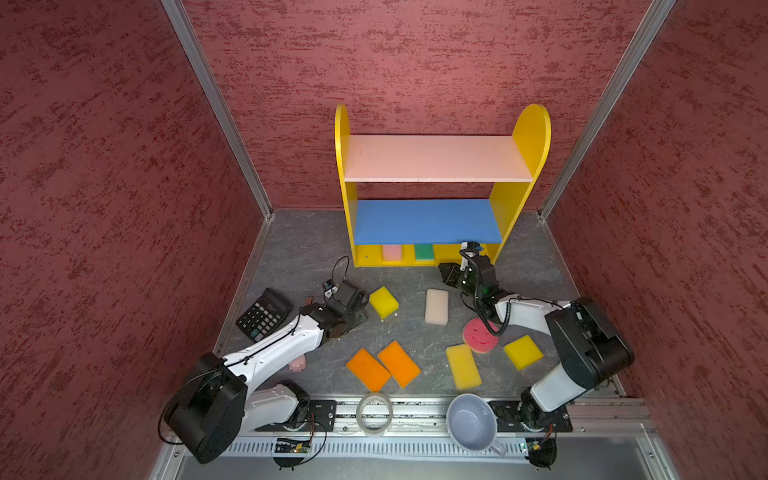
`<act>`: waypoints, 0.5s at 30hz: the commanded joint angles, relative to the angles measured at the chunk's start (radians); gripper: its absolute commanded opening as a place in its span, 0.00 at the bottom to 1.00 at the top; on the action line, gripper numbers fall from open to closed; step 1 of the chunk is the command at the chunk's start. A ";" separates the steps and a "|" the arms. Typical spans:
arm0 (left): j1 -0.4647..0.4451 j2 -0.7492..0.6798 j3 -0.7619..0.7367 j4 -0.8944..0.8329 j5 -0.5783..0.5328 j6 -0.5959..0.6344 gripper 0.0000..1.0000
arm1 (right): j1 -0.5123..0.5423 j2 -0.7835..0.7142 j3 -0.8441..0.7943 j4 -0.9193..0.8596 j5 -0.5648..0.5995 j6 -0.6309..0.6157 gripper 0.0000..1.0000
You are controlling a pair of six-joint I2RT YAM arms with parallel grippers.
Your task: Place and organize the cleaning sponges onto the shelf
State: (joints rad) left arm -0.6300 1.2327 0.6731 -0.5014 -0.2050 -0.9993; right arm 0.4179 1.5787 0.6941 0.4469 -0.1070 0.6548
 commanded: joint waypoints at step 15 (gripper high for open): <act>-0.272 0.146 0.236 -0.111 -0.151 -0.124 0.64 | 0.022 -0.430 -0.113 -0.773 0.028 -0.142 0.51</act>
State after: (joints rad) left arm -0.8757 1.3579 0.8894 -0.5758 -0.3244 -1.0847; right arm 0.4328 1.2026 0.6029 -0.1246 -0.0811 0.5529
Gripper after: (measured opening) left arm 0.641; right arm 0.503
